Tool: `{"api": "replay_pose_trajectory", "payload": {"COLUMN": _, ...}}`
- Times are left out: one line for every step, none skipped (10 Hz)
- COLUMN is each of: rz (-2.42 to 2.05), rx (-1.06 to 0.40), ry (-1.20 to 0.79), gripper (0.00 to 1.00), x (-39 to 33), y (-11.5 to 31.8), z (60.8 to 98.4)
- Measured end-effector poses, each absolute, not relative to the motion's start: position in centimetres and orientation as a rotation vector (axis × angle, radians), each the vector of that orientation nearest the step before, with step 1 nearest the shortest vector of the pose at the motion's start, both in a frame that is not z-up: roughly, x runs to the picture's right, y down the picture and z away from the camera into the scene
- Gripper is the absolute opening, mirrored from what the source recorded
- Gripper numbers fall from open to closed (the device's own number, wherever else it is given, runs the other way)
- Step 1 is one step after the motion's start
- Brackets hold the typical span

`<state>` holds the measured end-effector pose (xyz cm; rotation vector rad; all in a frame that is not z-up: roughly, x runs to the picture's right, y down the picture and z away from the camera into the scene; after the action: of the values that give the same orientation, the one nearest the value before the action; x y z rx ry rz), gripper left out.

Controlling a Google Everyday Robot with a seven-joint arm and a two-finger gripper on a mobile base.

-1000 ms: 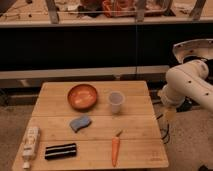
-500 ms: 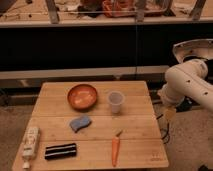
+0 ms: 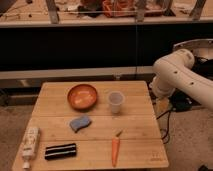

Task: Pick up the ceramic cup

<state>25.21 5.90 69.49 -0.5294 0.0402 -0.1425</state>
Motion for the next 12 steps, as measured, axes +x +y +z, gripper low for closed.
{"api": "replay_pose_trajectory", "payload": {"rz": -0.174, "rx": -0.519, "ry": 0.037, "gripper": 0.80, "x": 24.5, "y": 5.2, "z": 69.8}}
{"api": "replay_pose_trajectory", "payload": {"rz": -0.213, "rx": -0.510, "ry": 0.034, "gripper": 0.80, "x": 23.8, "y": 4.3, "z": 70.1}}
{"api": "replay_pose_trajectory", "payload": {"rz": -0.270, "rx": -0.497, "ry": 0.028, "gripper": 0.80, "x": 22.8, "y": 3.3, "z": 70.5}}
{"api": "replay_pose_trajectory", "payload": {"rz": -0.295, "rx": -0.492, "ry": 0.029, "gripper": 0.80, "x": 22.5, "y": 2.9, "z": 70.7}}
{"api": "replay_pose_trajectory", "payload": {"rz": -0.304, "rx": -0.492, "ry": 0.037, "gripper": 0.80, "x": 22.6, "y": 3.0, "z": 70.5}}
{"api": "replay_pose_trajectory", "payload": {"rz": -0.330, "rx": -0.483, "ry": 0.043, "gripper": 0.80, "x": 22.5, "y": 2.9, "z": 70.5}}
{"api": "replay_pose_trajectory", "payload": {"rz": -0.376, "rx": -0.471, "ry": 0.043, "gripper": 0.80, "x": 21.5, "y": 2.3, "z": 70.8}}
{"api": "replay_pose_trajectory", "payload": {"rz": -0.414, "rx": -0.461, "ry": 0.044, "gripper": 0.80, "x": 20.5, "y": 1.9, "z": 71.1}}
{"api": "replay_pose_trajectory", "payload": {"rz": -0.451, "rx": -0.451, "ry": 0.046, "gripper": 0.80, "x": 19.7, "y": 1.5, "z": 71.3}}
{"api": "replay_pose_trajectory", "payload": {"rz": -0.483, "rx": -0.444, "ry": 0.048, "gripper": 0.80, "x": 19.4, "y": 1.2, "z": 71.5}}
{"api": "replay_pose_trajectory", "payload": {"rz": -0.501, "rx": -0.440, "ry": 0.051, "gripper": 0.80, "x": 19.4, "y": 1.2, "z": 71.5}}
{"api": "replay_pose_trajectory", "payload": {"rz": -0.517, "rx": -0.434, "ry": 0.056, "gripper": 0.80, "x": 19.4, "y": 1.2, "z": 71.4}}
